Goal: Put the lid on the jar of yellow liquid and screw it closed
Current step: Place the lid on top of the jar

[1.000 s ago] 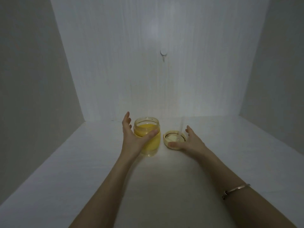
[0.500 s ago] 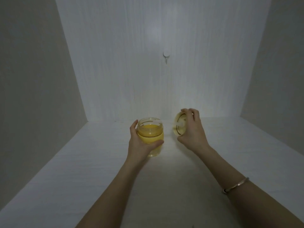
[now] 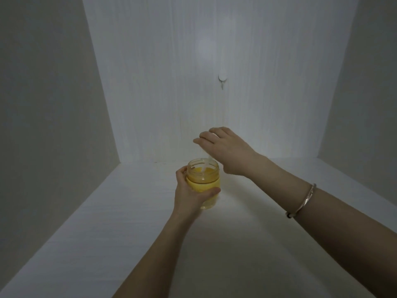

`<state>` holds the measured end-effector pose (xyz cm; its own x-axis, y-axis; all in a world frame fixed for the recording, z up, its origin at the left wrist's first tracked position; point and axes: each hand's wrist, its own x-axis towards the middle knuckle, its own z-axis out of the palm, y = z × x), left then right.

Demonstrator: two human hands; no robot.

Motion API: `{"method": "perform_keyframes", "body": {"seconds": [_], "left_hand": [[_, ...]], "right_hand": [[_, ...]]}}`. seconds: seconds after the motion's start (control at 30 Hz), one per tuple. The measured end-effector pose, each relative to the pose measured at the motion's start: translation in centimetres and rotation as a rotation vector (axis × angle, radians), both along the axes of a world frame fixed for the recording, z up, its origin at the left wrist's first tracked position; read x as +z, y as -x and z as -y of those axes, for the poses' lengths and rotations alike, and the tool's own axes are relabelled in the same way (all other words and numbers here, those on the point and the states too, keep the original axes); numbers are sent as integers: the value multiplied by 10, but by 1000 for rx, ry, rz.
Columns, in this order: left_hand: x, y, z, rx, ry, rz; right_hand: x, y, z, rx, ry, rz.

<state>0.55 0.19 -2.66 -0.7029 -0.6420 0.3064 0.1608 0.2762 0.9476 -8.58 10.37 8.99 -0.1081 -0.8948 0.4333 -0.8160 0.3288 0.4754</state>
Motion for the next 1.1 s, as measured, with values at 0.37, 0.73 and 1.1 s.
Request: {"method": "perform_keyframes", "body": {"seconds": [0.37,0.73,1.1], "left_hand": [[-2,1,5,-21,47,2],[-2,2,8,-36,77,-4],[-4,1,7,-44,48,-24]], "right_hand": [[30,-7,16,-18,-103,840],[16,1,17,-58,-25,1120],[15,1,22,-75,-45,1054]]}}
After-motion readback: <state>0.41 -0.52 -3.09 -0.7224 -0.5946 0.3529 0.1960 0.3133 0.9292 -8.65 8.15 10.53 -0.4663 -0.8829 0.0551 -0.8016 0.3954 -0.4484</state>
